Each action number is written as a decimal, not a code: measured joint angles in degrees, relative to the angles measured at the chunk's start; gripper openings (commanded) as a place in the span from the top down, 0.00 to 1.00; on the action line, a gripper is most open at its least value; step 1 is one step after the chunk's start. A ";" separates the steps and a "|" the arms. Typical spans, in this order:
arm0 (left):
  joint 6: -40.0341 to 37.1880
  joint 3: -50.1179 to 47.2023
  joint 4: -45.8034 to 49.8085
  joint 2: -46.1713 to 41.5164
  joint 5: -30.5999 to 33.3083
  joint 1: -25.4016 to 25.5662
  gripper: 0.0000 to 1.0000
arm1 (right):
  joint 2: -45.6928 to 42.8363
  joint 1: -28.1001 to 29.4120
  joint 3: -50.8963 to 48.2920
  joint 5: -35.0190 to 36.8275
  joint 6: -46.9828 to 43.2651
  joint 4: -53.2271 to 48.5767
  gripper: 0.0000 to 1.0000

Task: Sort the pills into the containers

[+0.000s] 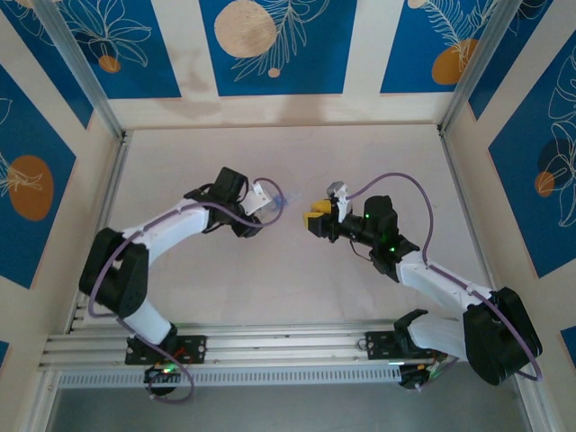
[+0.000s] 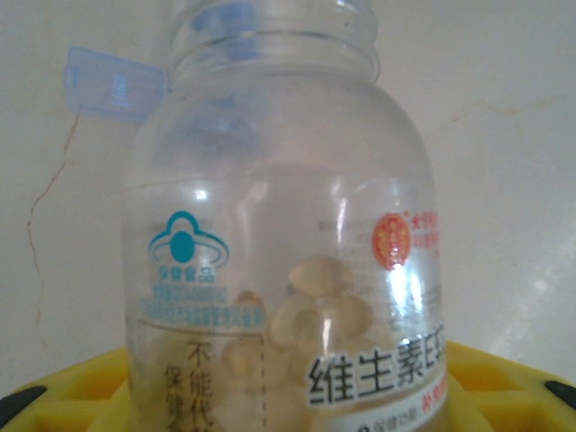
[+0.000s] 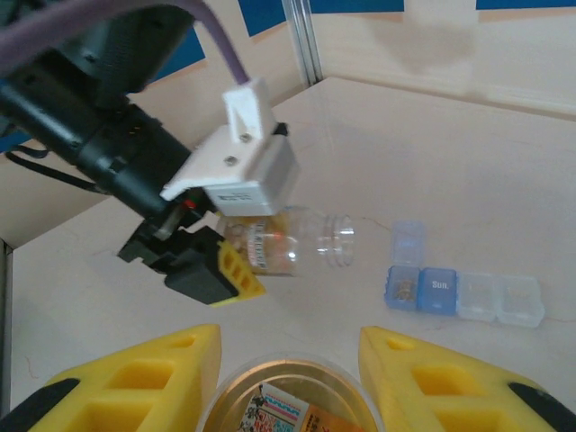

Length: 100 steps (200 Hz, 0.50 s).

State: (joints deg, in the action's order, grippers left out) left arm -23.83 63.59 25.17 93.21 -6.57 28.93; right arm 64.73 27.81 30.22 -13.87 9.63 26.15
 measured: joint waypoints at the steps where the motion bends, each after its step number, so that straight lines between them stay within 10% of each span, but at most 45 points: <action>1: -0.17 0.13 0.17 0.28 0.09 -0.02 1.00 | 0.00 0.00 0.00 0.00 0.00 0.00 1.00; 100: -3.80 8.46 6.05 10.10 3.67 -0.94 1.00 | 0.02 0.00 0.00 -0.09 0.42 -0.02 1.00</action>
State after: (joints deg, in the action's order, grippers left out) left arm -27.64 72.05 31.22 103.31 -2.90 27.99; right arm 64.75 27.81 30.22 -13.96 10.04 26.13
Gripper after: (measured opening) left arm 0.512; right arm 0.408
